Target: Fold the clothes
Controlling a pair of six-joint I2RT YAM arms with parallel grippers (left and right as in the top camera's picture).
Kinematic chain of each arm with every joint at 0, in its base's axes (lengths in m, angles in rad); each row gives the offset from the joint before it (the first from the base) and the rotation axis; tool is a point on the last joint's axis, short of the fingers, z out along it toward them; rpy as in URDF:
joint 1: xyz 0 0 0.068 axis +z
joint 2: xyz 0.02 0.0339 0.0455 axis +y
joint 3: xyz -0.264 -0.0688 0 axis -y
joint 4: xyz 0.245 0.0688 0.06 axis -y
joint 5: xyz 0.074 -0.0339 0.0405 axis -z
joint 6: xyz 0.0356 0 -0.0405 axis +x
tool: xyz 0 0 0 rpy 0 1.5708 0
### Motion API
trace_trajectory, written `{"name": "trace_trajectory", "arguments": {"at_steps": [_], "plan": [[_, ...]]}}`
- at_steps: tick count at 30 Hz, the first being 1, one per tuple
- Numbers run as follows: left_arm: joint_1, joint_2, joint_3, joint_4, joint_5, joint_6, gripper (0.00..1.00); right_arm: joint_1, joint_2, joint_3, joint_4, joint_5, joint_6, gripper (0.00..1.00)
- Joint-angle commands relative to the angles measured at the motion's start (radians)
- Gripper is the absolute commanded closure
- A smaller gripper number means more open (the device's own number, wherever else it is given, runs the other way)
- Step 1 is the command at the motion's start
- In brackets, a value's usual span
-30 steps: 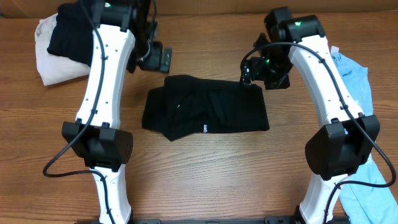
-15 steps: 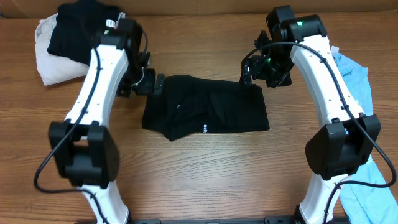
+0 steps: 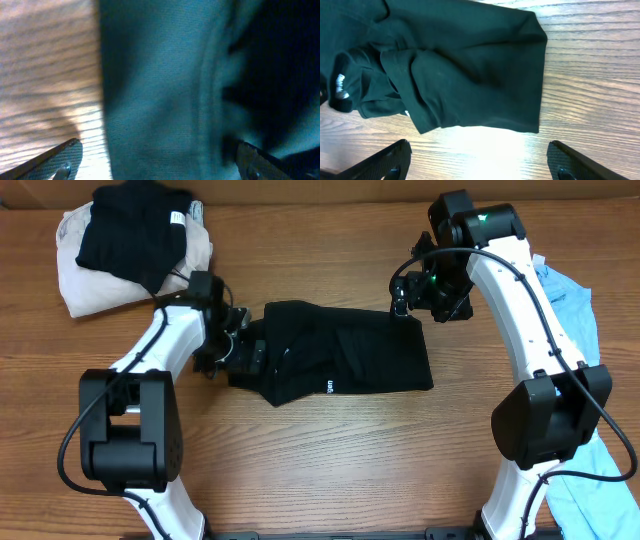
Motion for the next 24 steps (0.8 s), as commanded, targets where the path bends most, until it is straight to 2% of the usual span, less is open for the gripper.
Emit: {"name": "trace_trajectory", "arguments": {"at_steps": [1, 5, 7, 12, 15, 16, 20, 21, 24], "plan": [[0.040, -0.016, -0.073, 0.087, 0.081, 0.057, 0.01, 0.003, -0.005, 0.018, 0.003, 0.017, -0.006, 0.09], [0.037, -0.016, -0.135, 0.196, 0.111, 0.063, 0.01, 0.003, -0.005, 0.018, 0.003, 0.017, -0.005, 0.09], [0.035, -0.016, -0.159, 0.238, 0.120, 0.063, 0.06, 0.003, -0.005, 0.018, 0.004, 0.016, 0.005, 0.09], [0.034, -0.016, -0.196, 0.283, 0.163, 0.063, 0.39, 0.003, -0.005, 0.018, 0.003, 0.016, 0.005, 0.09], [0.034, -0.016, -0.206, 0.285, 0.162, 0.063, 0.49, 0.003, -0.005, 0.018, 0.004, 0.017, 0.005, 0.09], [0.034, -0.016, -0.208, 0.282, 0.162, 0.063, 0.55, 0.003, -0.005, 0.018, 0.004, 0.017, 0.005, 0.09], [0.035, -0.016, -0.207, 0.267, 0.162, 0.050, 0.92, 0.003, -0.005, 0.018, 0.008, 0.025, 0.004, 0.10], [0.037, -0.016, -0.203, 0.249, 0.161, 0.048, 0.96, 0.003, -0.005, 0.018, 0.011, 0.024, 0.004, 0.10], [0.041, -0.018, -0.164, 0.163, 0.122, 0.048, 0.96, 0.003, -0.005, 0.018, 0.020, 0.024, 0.004, 0.12]]}}
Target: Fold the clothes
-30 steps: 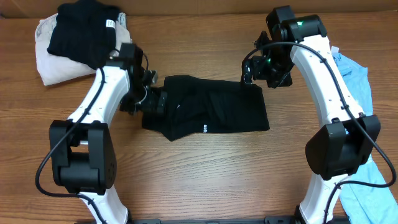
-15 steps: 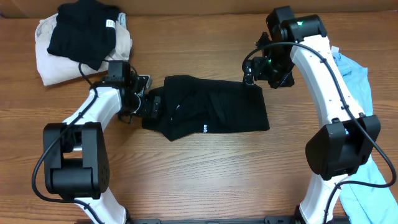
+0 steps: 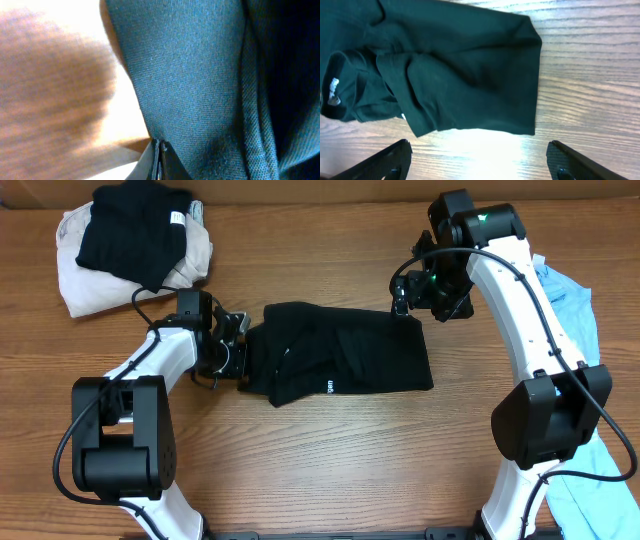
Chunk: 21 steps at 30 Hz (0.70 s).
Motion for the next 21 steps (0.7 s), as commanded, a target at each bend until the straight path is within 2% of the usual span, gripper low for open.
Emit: {"name": "trace_trajectory", "arguments": {"at_steps": [1, 3, 6, 8, 10, 13, 21], "plan": [[0.002, 0.021, 0.034, -0.092, -0.051, -0.005, 0.96, 0.003, -0.003, 0.018, 0.014, 0.006, 0.003, 0.14], [0.004, 0.015, 0.103, -0.175, -0.080, -0.006, 0.96, 0.003, -0.002, 0.018, 0.029, 0.006, 0.003, 0.18], [0.004, 0.003, 0.249, -0.305, -0.107, -0.005, 0.96, 0.003, 0.013, 0.018, 0.058, 0.006, 0.003, 0.32], [0.004, -0.002, 0.357, -0.381, -0.113, -0.005, 0.96, 0.003, 0.027, 0.018, 0.069, 0.001, 0.003, 0.48], [0.003, -0.002, 0.479, -0.463, -0.124, -0.005, 0.96, 0.003, 0.045, 0.015, 0.082, -0.006, 0.003, 0.73], [-0.001, -0.002, 0.593, -0.548, -0.126, -0.005, 0.96, 0.003, 0.058, -0.010, 0.119, -0.026, 0.003, 0.96], [-0.018, -0.005, 0.719, -0.677, -0.157, -0.001, 0.96, 0.002, 0.058, -0.215, 0.282, -0.071, 0.000, 0.96]]}}
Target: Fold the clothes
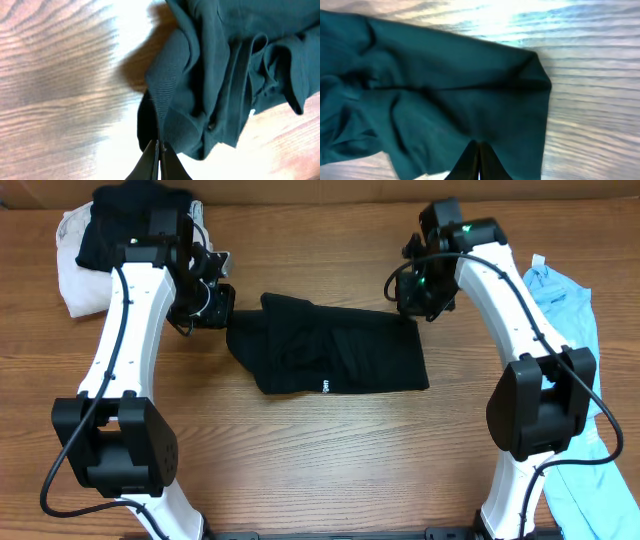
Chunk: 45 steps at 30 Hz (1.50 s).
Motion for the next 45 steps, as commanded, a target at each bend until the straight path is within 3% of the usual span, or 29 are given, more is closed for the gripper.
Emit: {"name": "trace_trajectory", "arguments": {"at_steps": [1, 10, 18, 22, 23, 27, 29, 35, 45], "plan": [[-0.007, -0.019, 0.079, -0.027, -0.037, 0.005, 0.96, 0.002, 0.006, -0.107, 0.057, -0.032, -0.003, 0.96], [-0.021, -0.019, 0.302, -0.115, -0.064, 0.029, 0.96, 0.002, 0.006, -0.318, 0.267, -0.140, 0.047, 0.96], [-0.138, -0.018, 0.307, -0.108, -0.065, 0.051, 0.96, 0.003, 0.006, -0.380, 0.348, -0.189, 0.072, 0.96], [-0.185, -0.017, 0.304, -0.095, -0.159, 0.047, 0.96, 0.003, 0.006, -0.380, 0.342, -0.189, 0.072, 0.96], [-0.185, -0.017, 0.301, -0.095, -0.175, 0.034, 0.94, 0.003, 0.006, -0.380, 0.338, -0.189, 0.072, 0.96], [-0.133, -0.016, 0.259, -0.100, -0.155, 0.015, 0.29, 0.003, 0.006, -0.380, 0.331, -0.189, 0.072, 0.96], [-0.105, -0.016, 0.217, -0.097, -0.155, 0.016, 0.14, 0.003, 0.006, -0.380, 0.331, -0.189, 0.072, 0.95], [-0.050, -0.016, -0.003, -0.008, -0.154, 0.023, 0.08, 0.003, 0.006, -0.380, 0.332, -0.189, 0.072, 0.93], [-0.031, -0.016, -0.340, 0.367, -0.137, 0.019, 0.03, 0.003, 0.006, -0.380, 0.309, -0.188, 0.072, 0.92]]}}
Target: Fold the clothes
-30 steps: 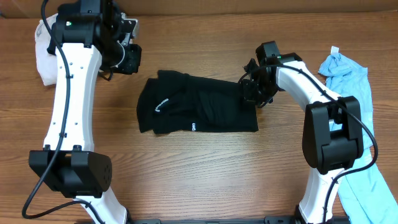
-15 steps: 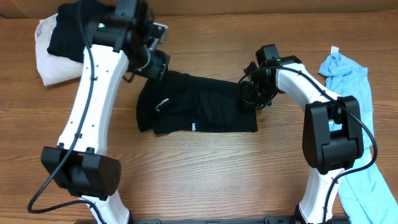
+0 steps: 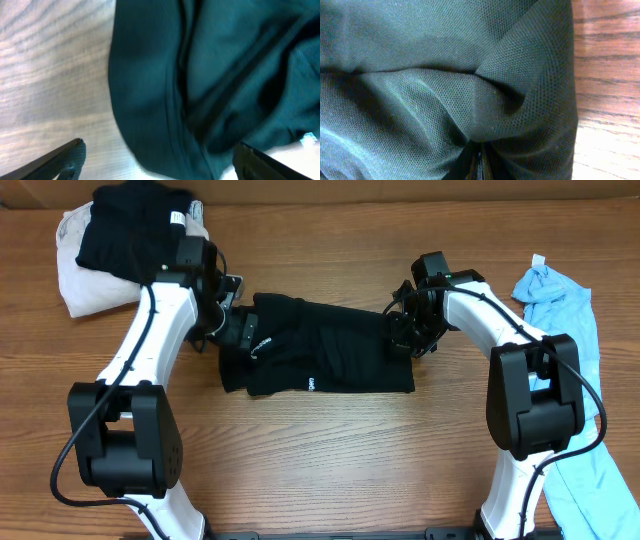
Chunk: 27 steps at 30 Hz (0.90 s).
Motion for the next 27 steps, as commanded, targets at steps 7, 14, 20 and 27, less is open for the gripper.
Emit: {"name": "trace_trajectory", "arguments": {"at_steps": [7, 14, 20, 27], "plan": [[0.025, -0.012, -0.230, 0.317, 0.007, 0.000, 0.03, 0.003, 0.000, -0.011, -0.037, 0.003, 0.000, 0.89], [0.031, 0.006, -0.283, 0.428, 0.014, -0.001, 0.17, 0.003, 0.000, -0.011, -0.052, 0.003, 0.000, 0.89], [0.031, 0.058, -0.284, 0.429, 0.045, -0.001, 0.41, 0.003, 0.000, -0.011, -0.054, 0.003, 0.000, 0.89], [0.031, 0.127, -0.284, 0.421, 0.042, -0.027, 0.38, 0.003, 0.000, -0.011, -0.059, 0.005, -0.004, 0.89]]}}
